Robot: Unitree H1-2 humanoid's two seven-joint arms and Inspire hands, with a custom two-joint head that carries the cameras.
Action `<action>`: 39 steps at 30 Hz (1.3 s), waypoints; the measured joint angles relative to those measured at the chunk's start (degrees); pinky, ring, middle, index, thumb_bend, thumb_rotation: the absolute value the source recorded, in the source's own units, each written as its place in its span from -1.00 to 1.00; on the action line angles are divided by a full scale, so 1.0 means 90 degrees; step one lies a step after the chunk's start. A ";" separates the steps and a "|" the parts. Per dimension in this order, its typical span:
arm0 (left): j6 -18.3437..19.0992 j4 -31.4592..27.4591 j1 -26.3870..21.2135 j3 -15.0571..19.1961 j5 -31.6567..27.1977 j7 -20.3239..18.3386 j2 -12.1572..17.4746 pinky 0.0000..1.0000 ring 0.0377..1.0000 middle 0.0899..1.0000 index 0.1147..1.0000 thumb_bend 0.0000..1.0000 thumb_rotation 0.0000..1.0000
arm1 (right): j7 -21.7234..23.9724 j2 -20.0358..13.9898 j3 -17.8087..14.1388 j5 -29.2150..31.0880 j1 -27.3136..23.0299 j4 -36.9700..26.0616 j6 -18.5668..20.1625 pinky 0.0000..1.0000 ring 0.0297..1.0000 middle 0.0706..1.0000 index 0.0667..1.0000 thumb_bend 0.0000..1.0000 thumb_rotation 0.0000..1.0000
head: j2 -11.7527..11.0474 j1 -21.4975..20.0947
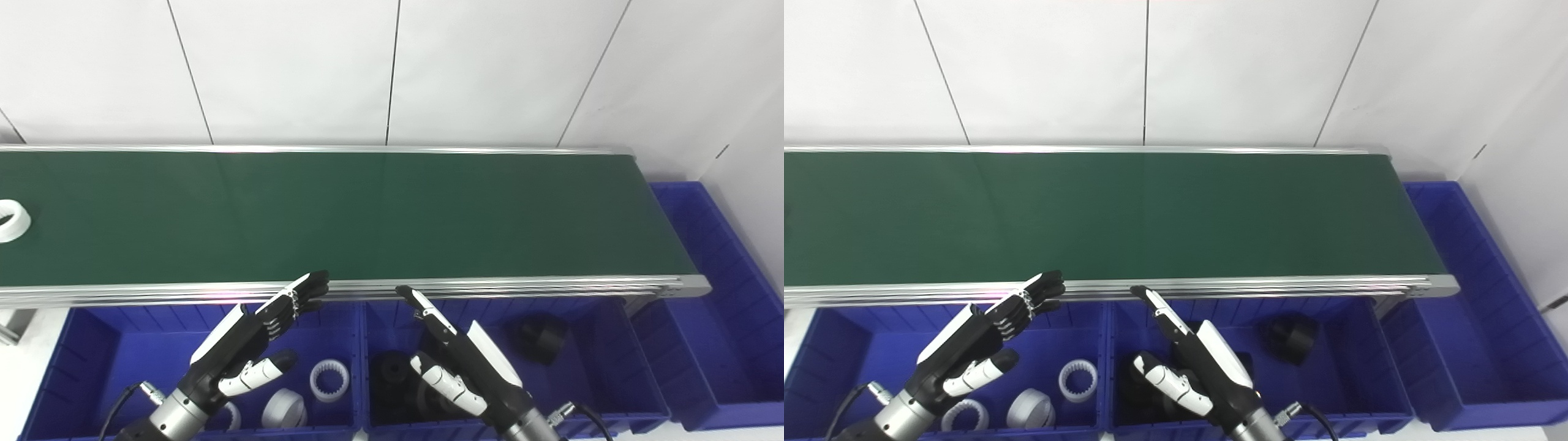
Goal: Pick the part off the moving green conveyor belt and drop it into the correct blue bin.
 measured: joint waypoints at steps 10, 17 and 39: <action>-0.0007 0.0005 -0.0001 0.0002 -0.0002 -0.0004 0.0001 0.82 0.91 0.93 0.88 -0.08 0.53 | 0.0000 0.0001 0.0012 -0.0032 -0.0005 0.0002 -0.0001 0.89 0.96 1.00 0.97 -0.10 1.00 | -0.0039 0.0000; -0.0004 0.0004 -0.0005 0.0003 -0.0007 -0.0015 0.0009 0.84 0.92 0.94 0.88 -0.06 0.51 | 0.0000 0.0007 0.0012 -0.0031 -0.0012 0.0004 0.0000 0.89 0.96 1.00 0.97 -0.10 1.00 | -0.0068 0.0019; -0.0053 0.0051 -0.0007 -0.0054 0.0001 -0.0051 0.0083 0.85 0.90 0.92 0.88 0.00 0.49 | -0.0005 0.0025 0.0019 -0.0049 0.0056 0.0015 -0.0001 0.86 0.96 1.00 0.97 -0.14 1.00 | -0.0448 0.0711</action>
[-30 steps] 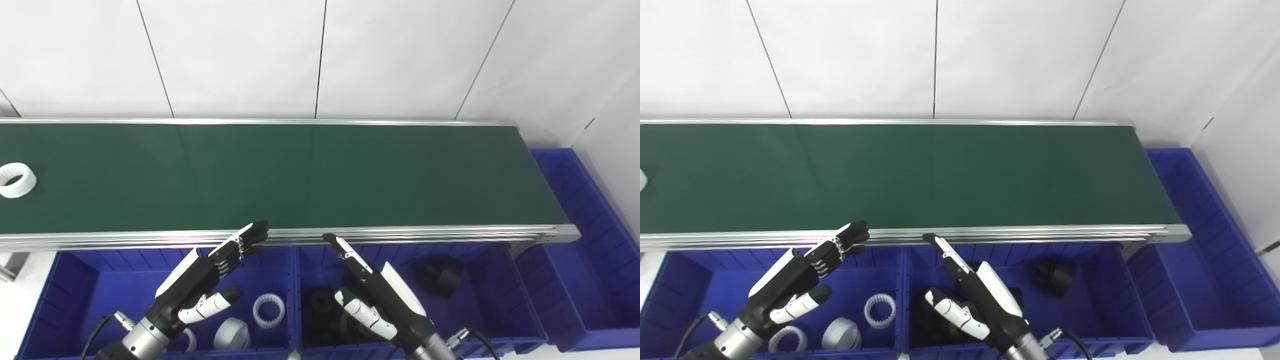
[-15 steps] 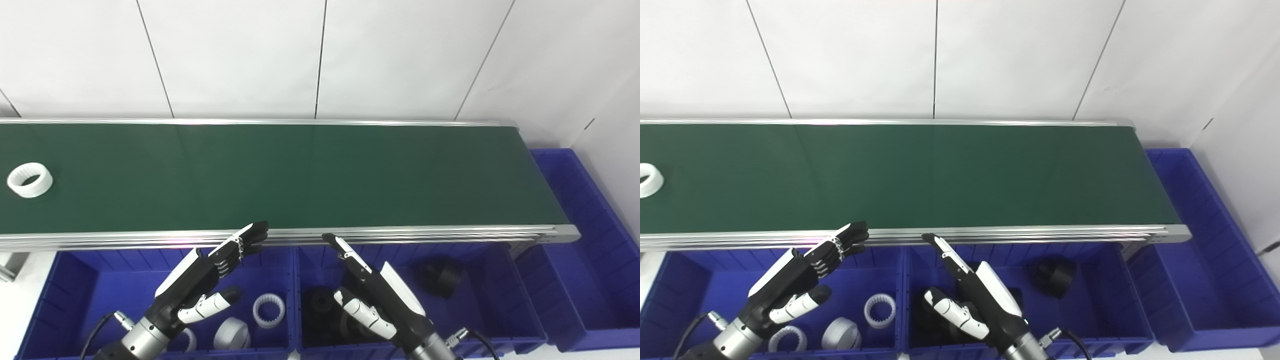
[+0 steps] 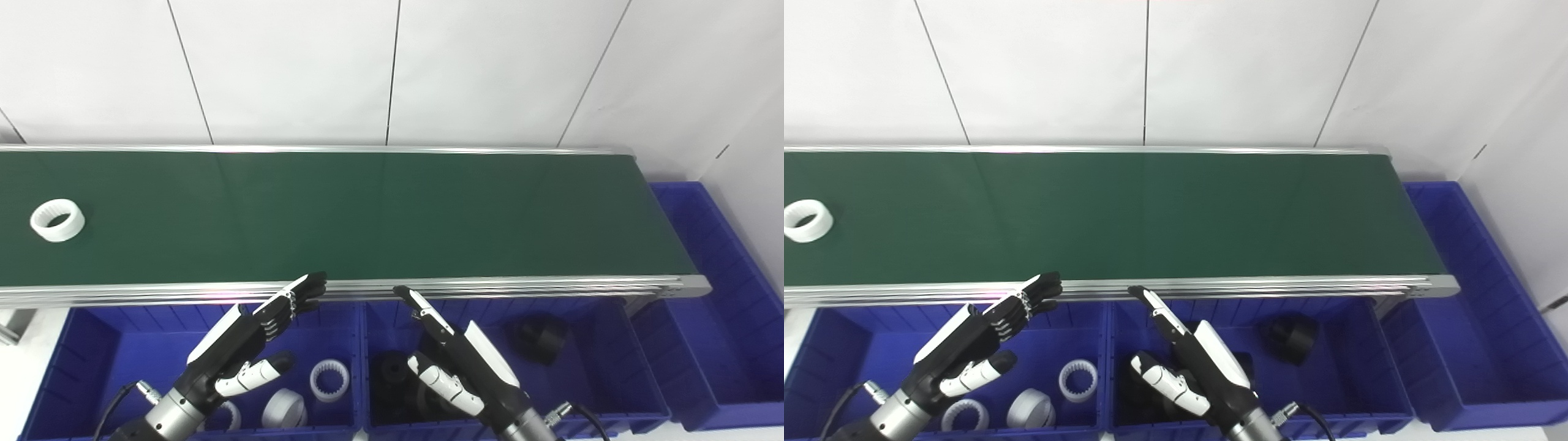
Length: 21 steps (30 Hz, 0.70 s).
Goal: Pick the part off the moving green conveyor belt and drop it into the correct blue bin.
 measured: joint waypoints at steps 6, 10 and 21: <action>-0.0593 0.0522 0.0068 -0.0081 0.0314 0.0075 -0.0196 0.79 0.87 0.90 0.86 0.02 0.35 | -0.0014 -0.0114 -0.0016 0.0035 0.0241 0.0015 -0.0114 0.87 0.95 1.00 0.95 -0.17 1.00 | -0.0740 0.0722; -0.0676 0.0646 0.0168 -0.0123 0.0494 0.0129 -0.0238 0.73 0.83 0.87 0.84 0.04 0.26 | -0.0093 -0.0134 -0.0045 0.0043 0.0326 0.0190 -0.0587 0.86 0.95 0.99 0.94 -0.19 1.00 | -0.1192 0.0871; -0.0698 0.0651 0.0165 -0.0148 0.0723 0.0226 -0.0258 0.66 0.80 0.85 0.81 0.11 0.15 | -0.0159 -0.0136 -0.0106 -0.0111 0.0352 0.0521 -0.0792 0.81 0.94 0.99 0.96 -0.15 1.00 | -0.1358 0.0832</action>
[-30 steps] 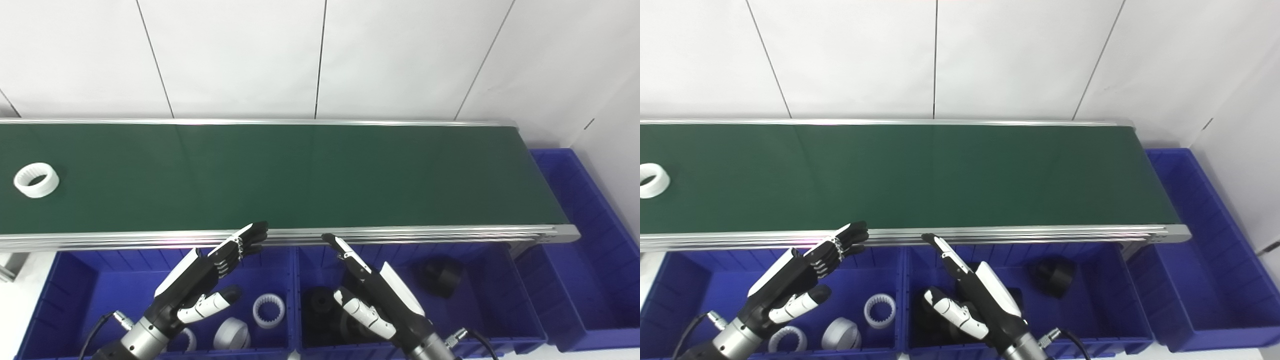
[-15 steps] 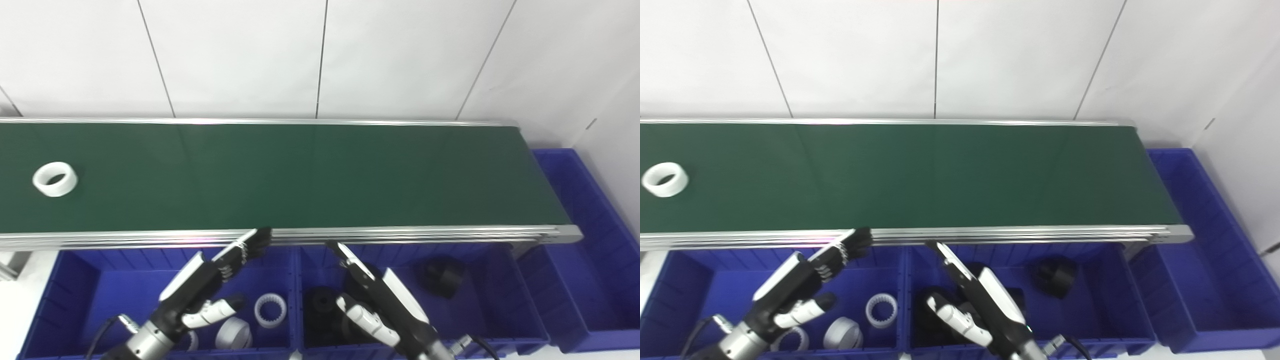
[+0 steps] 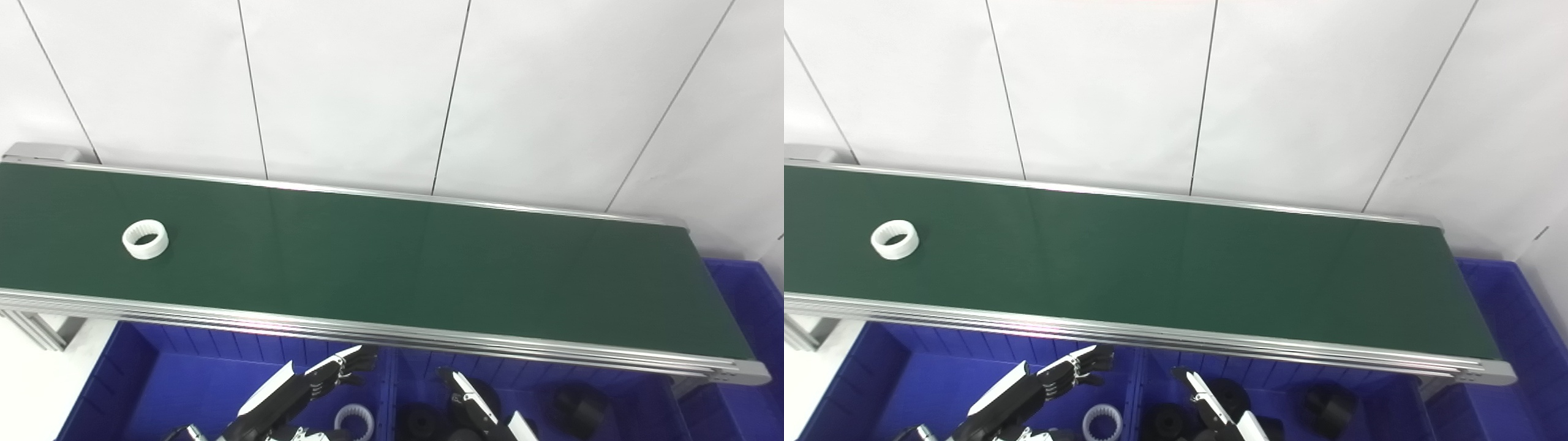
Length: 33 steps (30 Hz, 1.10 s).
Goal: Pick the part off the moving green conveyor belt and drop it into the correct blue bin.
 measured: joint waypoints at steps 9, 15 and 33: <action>0.0000 -0.0060 -0.0048 -0.0001 0.0006 0.0006 0.0005 0.65 0.79 0.84 0.80 0.09 0.10 | -0.0010 -0.0020 -0.0019 -0.0028 -0.0001 0.0132 -0.0089 0.84 0.95 1.00 0.96 -0.13 1.00 | 0.0000 -0.0020; 0.0010 -0.0486 -0.0218 0.0091 0.0390 0.0144 0.0111 0.66 0.80 0.86 0.81 0.05 0.02 | -0.0016 -0.0024 -0.0023 -0.0011 -0.0011 0.0190 -0.0230 0.83 0.94 1.00 0.97 -0.11 1.00 | 0.0010 -0.0010; 0.0814 -0.1987 -0.2110 0.1293 0.1908 0.0649 0.0887 0.71 0.82 0.85 0.83 -0.02 -0.05 | -0.0046 -0.0018 -0.0047 0.0063 -0.0213 0.0570 -0.0559 0.90 0.96 1.00 0.96 -0.10 1.00 | -0.0059 0.0049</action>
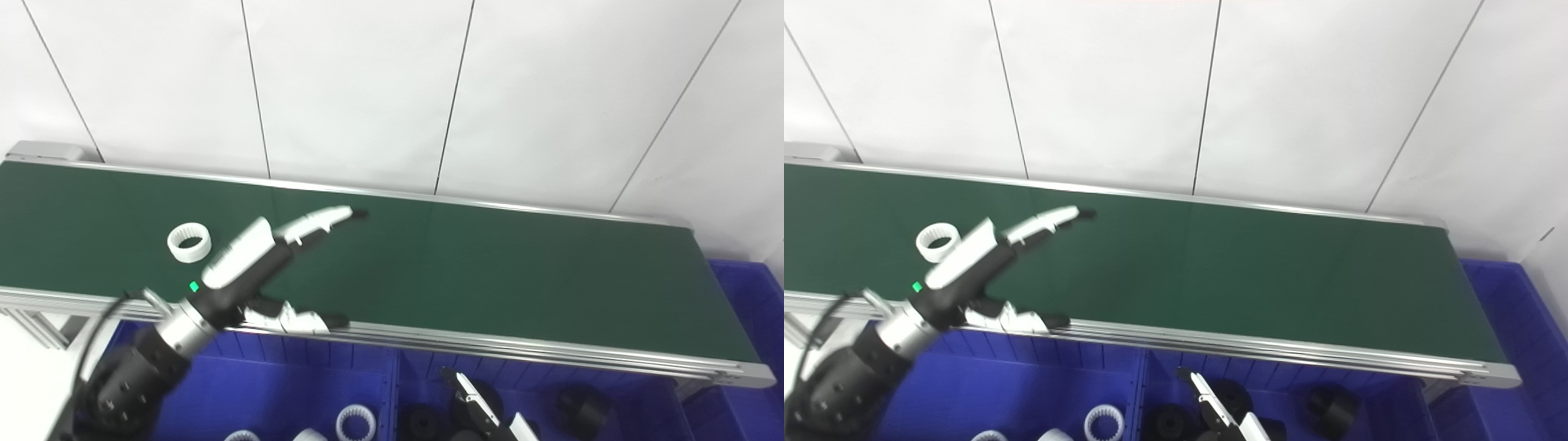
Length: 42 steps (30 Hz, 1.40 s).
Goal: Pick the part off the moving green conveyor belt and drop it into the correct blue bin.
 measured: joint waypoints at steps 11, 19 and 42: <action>-0.0028 0.0696 -0.0566 0.0191 0.0506 0.0117 0.0526 0.72 0.85 0.90 0.89 0.14 -0.18 | -0.0002 0.0008 -0.0012 0.0007 -0.0057 0.0103 -0.0059 0.89 0.96 1.00 0.96 -0.09 1.00 | -0.0029 -0.0020; -0.0350 0.1732 -0.1134 0.0161 0.1499 0.0352 0.1123 0.62 0.79 0.85 0.86 0.51 -0.70 | -0.0020 0.0011 -0.0026 0.0005 -0.0078 0.0251 -0.0219 0.90 0.96 1.00 0.96 -0.08 1.00 | -0.0059 -0.0029; -0.0800 0.6032 -0.2601 -0.1517 0.3769 0.2515 0.1245 0.56 0.63 0.64 0.70 1.00 -0.82 | -0.0114 -0.0020 -0.0222 -0.0008 -0.0037 0.0326 -0.0359 0.88 0.96 1.00 0.95 -0.06 1.00 | -0.0059 -0.0234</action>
